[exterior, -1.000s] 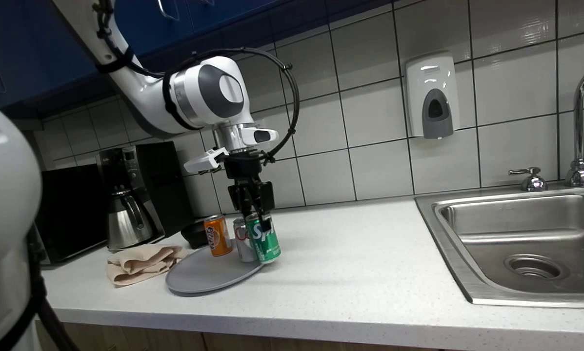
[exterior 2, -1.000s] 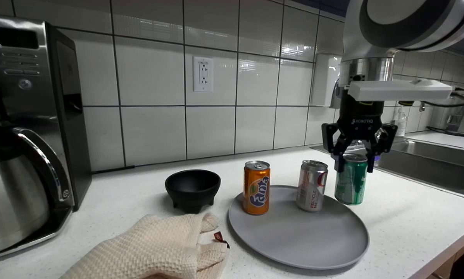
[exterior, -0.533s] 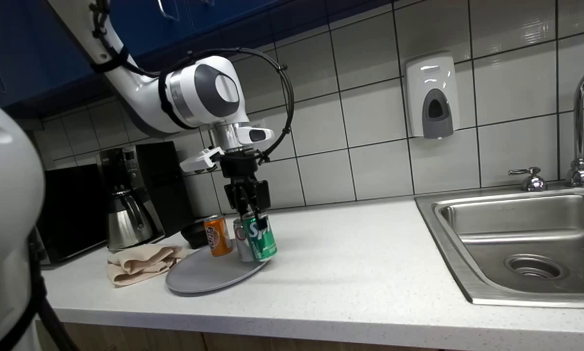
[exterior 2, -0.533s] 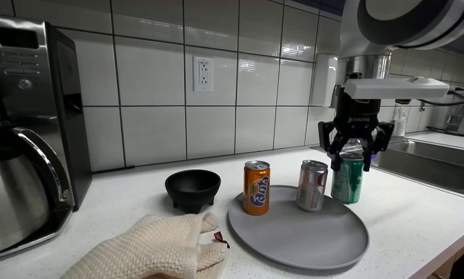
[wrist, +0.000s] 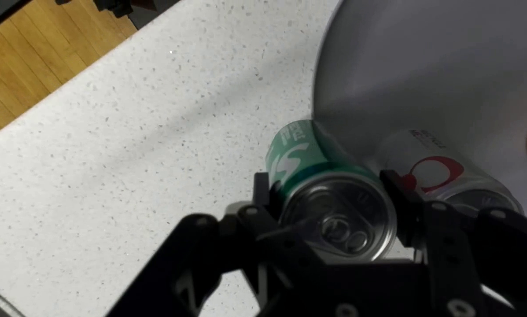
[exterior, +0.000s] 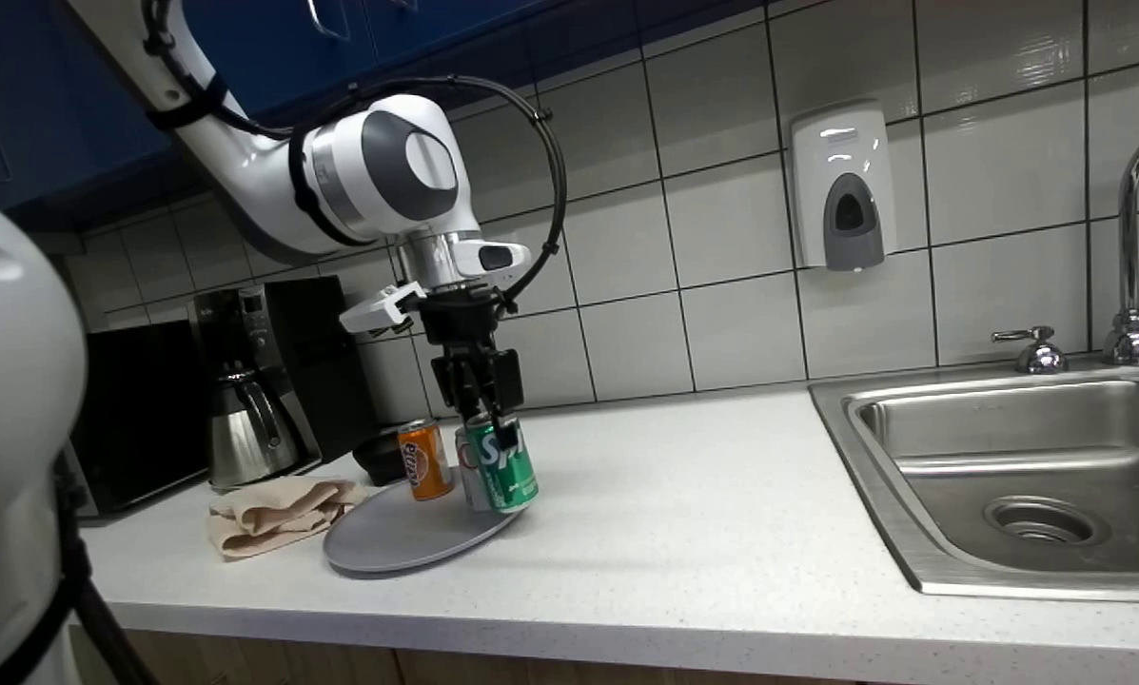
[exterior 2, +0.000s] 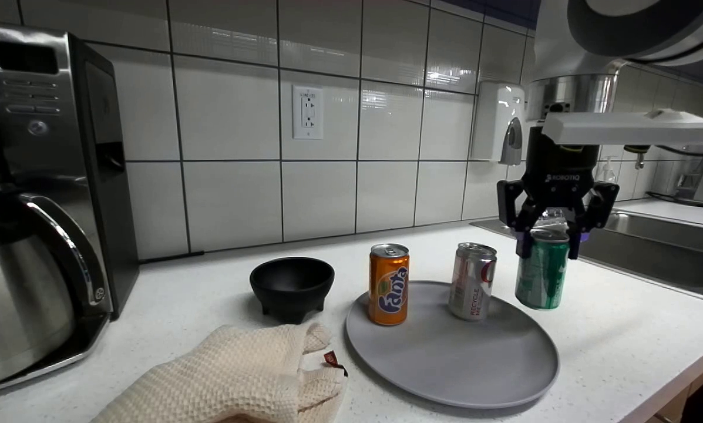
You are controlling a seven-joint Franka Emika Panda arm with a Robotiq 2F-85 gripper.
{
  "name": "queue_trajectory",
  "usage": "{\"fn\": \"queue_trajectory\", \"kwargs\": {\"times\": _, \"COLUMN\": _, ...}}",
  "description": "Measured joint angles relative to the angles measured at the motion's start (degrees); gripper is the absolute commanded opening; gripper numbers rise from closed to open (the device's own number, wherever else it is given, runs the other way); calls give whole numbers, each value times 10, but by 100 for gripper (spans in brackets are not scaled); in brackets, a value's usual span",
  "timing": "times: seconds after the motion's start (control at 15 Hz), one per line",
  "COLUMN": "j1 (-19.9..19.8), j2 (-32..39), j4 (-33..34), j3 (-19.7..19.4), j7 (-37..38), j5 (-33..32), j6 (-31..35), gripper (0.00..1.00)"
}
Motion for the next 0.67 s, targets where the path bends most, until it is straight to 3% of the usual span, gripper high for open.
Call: {"fn": "queue_trajectory", "kwargs": {"times": 0.67, "j1": 0, "j2": -59, "j4": -37, "j3": -5, "j7": -107, "j5": 0, "j6": -1, "gripper": 38}}
